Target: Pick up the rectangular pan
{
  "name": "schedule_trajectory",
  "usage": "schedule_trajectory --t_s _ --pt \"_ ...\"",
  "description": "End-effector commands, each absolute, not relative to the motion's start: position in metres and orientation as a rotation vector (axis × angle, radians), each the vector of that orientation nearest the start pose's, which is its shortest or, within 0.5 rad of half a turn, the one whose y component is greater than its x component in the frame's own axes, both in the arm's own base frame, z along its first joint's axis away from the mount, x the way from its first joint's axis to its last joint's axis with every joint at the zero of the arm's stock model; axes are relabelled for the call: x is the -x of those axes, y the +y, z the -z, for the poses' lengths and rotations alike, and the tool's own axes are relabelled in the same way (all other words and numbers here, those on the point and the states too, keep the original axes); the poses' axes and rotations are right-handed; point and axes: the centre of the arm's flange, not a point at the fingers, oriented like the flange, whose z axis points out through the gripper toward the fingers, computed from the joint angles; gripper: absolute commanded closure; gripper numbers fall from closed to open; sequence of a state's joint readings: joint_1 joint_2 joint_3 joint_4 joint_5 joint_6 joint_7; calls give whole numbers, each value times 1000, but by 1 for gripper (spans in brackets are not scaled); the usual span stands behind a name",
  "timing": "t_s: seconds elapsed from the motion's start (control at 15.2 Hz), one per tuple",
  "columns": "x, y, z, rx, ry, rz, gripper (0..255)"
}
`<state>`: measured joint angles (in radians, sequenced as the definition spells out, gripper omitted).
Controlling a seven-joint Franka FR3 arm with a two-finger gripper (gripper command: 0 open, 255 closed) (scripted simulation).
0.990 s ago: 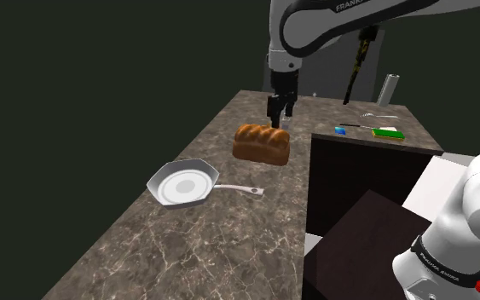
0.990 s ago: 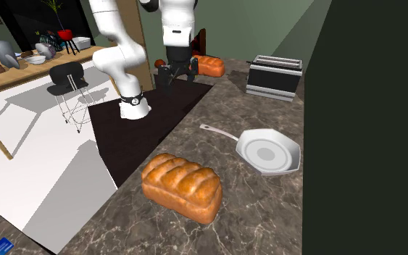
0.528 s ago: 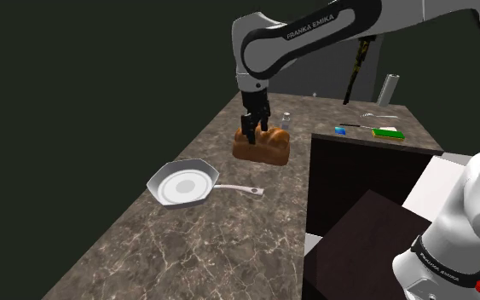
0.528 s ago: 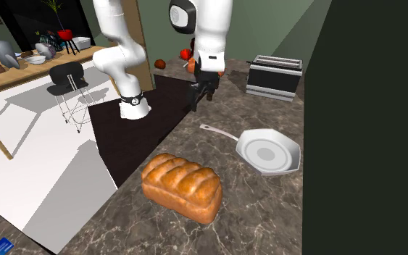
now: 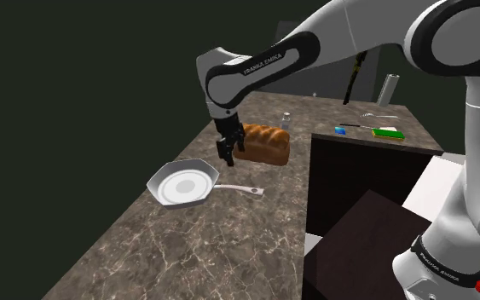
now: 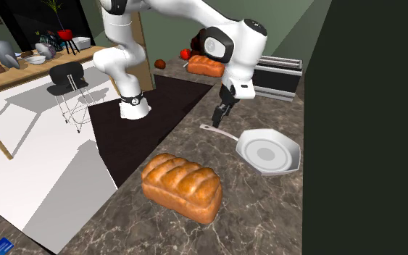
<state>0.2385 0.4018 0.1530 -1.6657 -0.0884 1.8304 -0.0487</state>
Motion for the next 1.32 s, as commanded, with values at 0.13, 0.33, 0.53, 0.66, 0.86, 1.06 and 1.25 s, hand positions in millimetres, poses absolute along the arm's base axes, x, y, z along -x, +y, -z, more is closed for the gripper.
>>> schedule_trajectory --t_s 0.13,0.33,0.53,0.66,0.86,1.06,1.25 --pt "-616 267 -318 3068 -828 -436 0" --pt "-627 296 -288 3045 -894 -492 0" --pt "-629 304 -270 3039 -910 -505 0" --pt "-629 304 -260 3039 -910 -505 0" --pt "-629 304 -244 3039 -910 -505 0" --pt "-629 304 -241 3039 -911 -505 255" --pt "-629 304 -241 3039 -910 -505 255"
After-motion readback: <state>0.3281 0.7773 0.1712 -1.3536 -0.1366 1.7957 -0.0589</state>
